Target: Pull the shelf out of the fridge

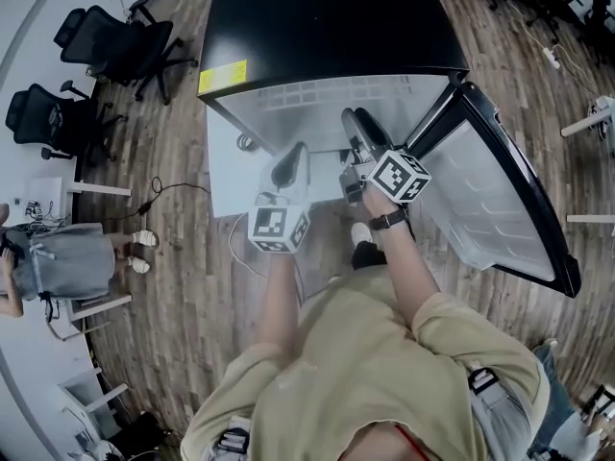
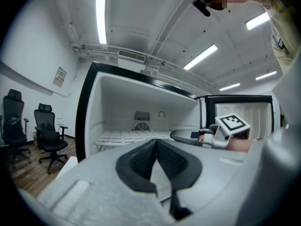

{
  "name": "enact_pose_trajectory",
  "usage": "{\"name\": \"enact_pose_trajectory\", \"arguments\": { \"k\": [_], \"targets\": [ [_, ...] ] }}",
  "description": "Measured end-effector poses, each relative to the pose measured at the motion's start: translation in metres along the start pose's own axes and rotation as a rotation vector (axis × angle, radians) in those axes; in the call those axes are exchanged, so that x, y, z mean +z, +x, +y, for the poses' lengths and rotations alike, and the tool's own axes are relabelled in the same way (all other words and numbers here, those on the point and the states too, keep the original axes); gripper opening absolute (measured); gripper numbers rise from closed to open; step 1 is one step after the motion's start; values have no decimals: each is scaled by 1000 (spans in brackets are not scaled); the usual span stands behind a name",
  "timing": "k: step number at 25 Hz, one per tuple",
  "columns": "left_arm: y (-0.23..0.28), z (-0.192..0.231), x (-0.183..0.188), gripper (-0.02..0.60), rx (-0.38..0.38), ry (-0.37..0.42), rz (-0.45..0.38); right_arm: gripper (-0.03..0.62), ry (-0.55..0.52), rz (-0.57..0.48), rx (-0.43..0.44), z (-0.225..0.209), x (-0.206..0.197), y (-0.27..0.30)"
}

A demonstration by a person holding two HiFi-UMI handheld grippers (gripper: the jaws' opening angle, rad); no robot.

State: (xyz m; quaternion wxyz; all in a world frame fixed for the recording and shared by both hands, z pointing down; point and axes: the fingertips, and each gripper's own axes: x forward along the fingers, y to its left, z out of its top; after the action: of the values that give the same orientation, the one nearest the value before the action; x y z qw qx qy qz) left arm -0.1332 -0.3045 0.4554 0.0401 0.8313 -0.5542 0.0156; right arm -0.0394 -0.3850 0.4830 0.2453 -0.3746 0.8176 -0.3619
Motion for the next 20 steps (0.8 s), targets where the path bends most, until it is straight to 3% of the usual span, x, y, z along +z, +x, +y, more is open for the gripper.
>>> {"name": "enact_pose_trajectory", "arguments": {
  "k": [7, 16, 18, 20],
  "targets": [
    [21, -2, 8, 2, -20, -2, -41, 252, 150, -28, -26, -18, 4, 20],
    [40, 8, 14, 2, -25, 7, -61, 255, 358, -86, -2, -34, 12, 45],
    [43, 10, 14, 2, -23, 4, -63, 246, 397, -94, 0, -39, 13, 48],
    [44, 11, 14, 2, -23, -9, -63, 150, 439, -115, 12, -44, 16, 49]
  ]
}}
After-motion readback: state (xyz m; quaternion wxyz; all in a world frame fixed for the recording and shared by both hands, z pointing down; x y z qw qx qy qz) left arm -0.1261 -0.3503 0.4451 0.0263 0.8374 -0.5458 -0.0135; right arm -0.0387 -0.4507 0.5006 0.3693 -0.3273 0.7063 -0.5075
